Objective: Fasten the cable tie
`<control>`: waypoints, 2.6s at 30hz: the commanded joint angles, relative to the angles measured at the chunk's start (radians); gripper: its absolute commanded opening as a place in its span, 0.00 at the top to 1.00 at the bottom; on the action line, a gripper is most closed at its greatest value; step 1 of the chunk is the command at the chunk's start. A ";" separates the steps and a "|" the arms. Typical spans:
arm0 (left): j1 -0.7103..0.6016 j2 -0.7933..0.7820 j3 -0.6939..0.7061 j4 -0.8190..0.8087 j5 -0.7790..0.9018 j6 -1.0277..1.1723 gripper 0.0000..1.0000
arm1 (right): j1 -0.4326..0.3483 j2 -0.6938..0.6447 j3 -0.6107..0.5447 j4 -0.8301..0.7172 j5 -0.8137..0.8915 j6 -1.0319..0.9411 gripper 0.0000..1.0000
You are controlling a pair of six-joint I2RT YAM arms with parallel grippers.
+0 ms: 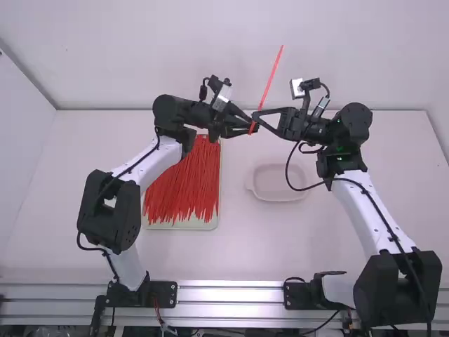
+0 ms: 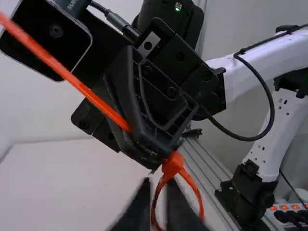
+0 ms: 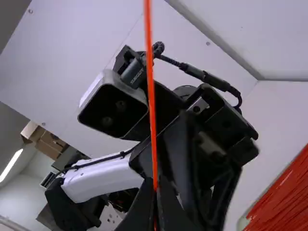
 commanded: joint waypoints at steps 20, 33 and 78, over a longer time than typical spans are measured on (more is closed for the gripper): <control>0.118 0.004 0.012 -0.768 0.039 0.296 0.01 | -0.242 -0.019 -0.022 -0.431 -0.150 -0.490 1.00; 0.078 0.003 -0.016 -1.581 -0.224 0.878 0.01 | -0.240 -0.018 -0.123 -1.047 0.331 -1.019 1.00; 0.124 -0.089 -0.056 -1.574 -0.300 0.855 0.01 | -0.038 0.191 -0.227 -0.897 0.896 -0.824 0.14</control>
